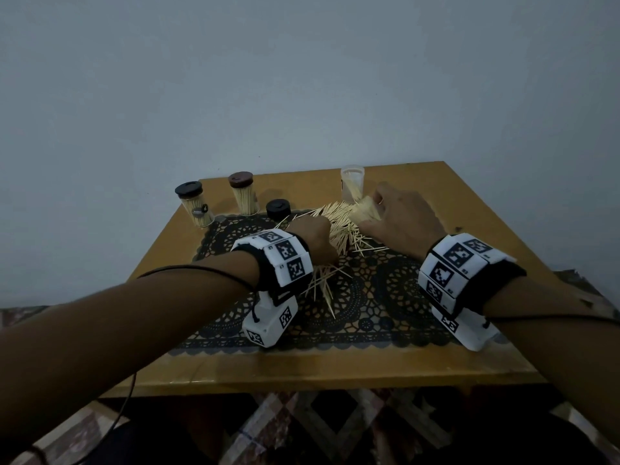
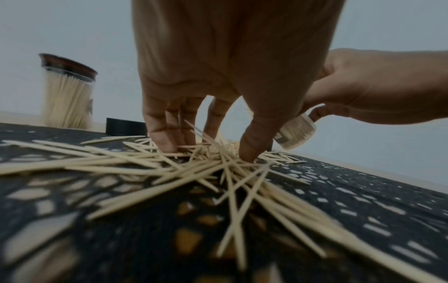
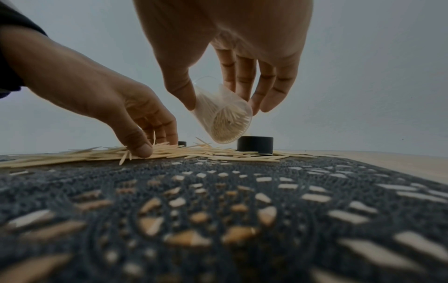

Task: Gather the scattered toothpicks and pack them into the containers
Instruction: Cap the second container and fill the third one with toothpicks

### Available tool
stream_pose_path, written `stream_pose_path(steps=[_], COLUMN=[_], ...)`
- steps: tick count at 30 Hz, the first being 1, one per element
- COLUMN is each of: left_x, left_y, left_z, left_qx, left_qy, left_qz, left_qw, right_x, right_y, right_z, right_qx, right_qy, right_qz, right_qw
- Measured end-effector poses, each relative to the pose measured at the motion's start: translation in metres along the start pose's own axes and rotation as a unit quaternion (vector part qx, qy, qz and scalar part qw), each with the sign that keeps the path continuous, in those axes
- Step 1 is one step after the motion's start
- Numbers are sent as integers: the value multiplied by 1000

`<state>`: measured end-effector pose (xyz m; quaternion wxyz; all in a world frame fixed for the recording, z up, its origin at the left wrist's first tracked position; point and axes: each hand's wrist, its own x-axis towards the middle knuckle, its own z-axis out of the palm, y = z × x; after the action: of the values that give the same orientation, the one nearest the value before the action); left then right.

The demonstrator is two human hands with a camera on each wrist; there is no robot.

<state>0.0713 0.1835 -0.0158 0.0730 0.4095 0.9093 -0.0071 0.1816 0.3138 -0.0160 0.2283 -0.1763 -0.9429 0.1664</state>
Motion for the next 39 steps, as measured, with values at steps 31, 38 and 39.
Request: stream_pose_path(steps=[31,38,39], left_x=[-13,-11,-11], left_y=[-21,-42,-47], left_z=[3,-6,-8], left_qx=[-17,-122,-144], left_qy=[79,37,31], left_qz=[33,36,37], left_qw=[996,991,988], right_x=[0,-3,-3], right_y=[-2,-5,-5], right_z=[2,1,0], right_qx=[23,15,16], right_qy=[-94,-102,-102], right_qz=[-31,-62,-63], right_qw=[995,993,993])
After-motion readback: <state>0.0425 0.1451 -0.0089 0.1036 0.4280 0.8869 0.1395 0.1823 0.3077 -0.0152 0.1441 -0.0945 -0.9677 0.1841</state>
